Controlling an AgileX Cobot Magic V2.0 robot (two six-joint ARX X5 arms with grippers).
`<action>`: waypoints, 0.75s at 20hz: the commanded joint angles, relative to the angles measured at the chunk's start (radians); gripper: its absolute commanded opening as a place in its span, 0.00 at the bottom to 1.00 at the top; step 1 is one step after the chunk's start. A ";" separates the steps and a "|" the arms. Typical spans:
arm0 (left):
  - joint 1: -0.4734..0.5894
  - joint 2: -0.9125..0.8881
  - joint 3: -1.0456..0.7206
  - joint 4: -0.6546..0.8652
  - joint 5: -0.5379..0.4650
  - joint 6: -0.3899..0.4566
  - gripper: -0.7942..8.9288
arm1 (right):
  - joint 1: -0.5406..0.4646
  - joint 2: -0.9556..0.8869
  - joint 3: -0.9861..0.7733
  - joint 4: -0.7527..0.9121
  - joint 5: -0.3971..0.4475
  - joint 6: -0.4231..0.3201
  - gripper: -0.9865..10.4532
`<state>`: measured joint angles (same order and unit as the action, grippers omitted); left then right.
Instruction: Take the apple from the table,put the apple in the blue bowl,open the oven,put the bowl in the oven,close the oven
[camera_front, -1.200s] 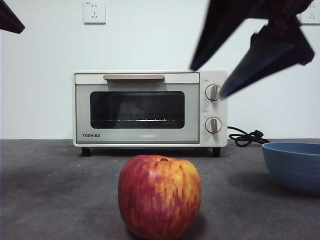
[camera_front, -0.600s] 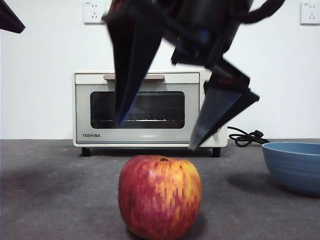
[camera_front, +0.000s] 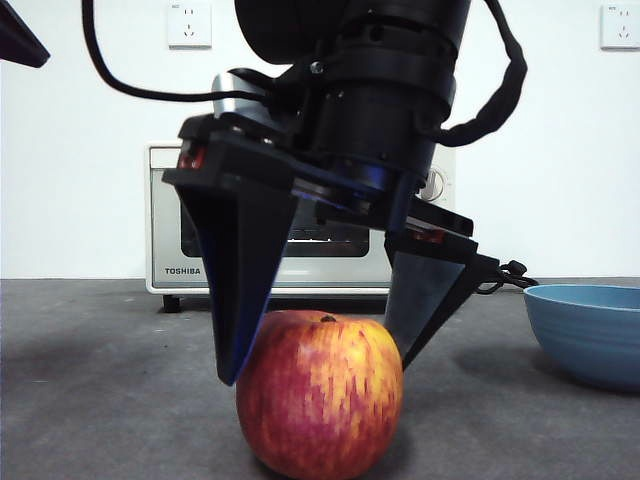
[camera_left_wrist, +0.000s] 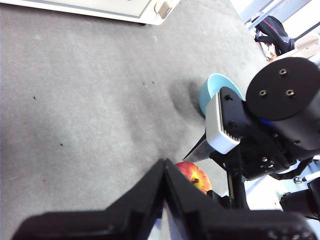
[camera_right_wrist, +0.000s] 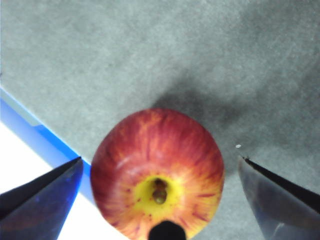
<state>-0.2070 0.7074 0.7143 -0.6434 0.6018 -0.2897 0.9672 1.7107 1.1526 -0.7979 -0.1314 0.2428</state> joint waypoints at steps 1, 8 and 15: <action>-0.004 0.000 0.002 0.001 0.000 0.014 0.08 | 0.002 0.020 0.004 -0.012 0.000 -0.010 0.38; -0.004 0.000 0.002 0.001 0.001 0.024 0.08 | 0.002 0.020 0.004 -0.022 -0.008 -0.011 0.08; -0.004 0.000 0.002 -0.056 0.000 0.041 0.08 | 0.000 -0.127 0.073 -0.182 0.181 -0.011 0.08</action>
<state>-0.2070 0.7074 0.7143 -0.7006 0.6014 -0.2707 0.9672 1.5925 1.2160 -0.9817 0.0463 0.2386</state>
